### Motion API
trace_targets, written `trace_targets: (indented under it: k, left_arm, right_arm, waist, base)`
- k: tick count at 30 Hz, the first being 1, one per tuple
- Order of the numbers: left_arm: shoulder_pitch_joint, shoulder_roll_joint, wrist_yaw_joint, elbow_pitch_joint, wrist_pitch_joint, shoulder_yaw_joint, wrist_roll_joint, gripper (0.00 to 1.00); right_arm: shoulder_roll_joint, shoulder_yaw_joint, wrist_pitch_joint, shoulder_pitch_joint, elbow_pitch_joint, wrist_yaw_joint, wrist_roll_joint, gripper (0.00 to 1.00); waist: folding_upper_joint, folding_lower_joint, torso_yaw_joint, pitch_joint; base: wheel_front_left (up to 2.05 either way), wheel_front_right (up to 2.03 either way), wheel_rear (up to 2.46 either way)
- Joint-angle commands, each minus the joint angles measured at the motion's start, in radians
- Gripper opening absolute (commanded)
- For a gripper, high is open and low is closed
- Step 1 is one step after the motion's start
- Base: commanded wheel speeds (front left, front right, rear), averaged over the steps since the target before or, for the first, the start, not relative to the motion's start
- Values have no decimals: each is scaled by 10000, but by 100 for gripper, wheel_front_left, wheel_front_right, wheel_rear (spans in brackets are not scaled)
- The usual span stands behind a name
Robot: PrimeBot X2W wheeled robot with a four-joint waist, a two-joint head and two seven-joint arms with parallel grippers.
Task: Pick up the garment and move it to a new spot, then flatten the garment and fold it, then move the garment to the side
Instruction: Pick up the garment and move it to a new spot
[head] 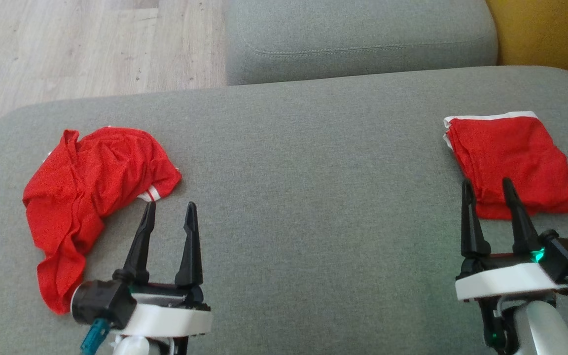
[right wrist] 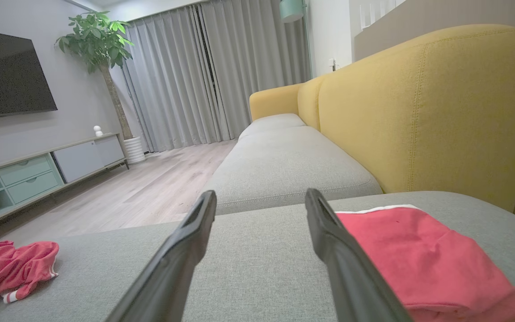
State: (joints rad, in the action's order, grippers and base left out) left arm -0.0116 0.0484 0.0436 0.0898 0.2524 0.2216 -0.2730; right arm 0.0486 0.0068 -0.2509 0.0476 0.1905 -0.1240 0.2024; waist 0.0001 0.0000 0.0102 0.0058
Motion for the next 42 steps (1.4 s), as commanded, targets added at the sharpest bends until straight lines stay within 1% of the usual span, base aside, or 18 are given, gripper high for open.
trace_targets:
  k: [1,17,25,33,42]
  left_arm:
    - [-309,18,-45,-334,94,-323,18,100]
    - [-368,18,-50,-303,94,-291,13,100]
    - [-382,18,-114,-245,94,-325,52,100]
    - [-262,18,-138,-190,94,-471,145,100]
    - [-75,18,-124,-184,94,-773,345,100]
  right_arm:
    - [17,263,-108,204,-368,-67,-35,100]
    - [17,288,-108,179,-296,-67,2,100]
    - [17,674,-108,120,-295,-67,95,100]
    - [16,1197,-108,-62,-180,-67,246,100]
    - [16,1559,-108,-128,-92,-67,485,100]
  waist:
    - [-1,0,3,7]
    - [-1,0,76,12]
    - [-1,0,546,-59]
    - [-1,0,1579,-195]
    - [-1,0,2755,-321]
  base:
    - [0,0,0]
    - [0,0,0]
    - [0,0,0]
    - [0,0,0]
    - [0,0,0]
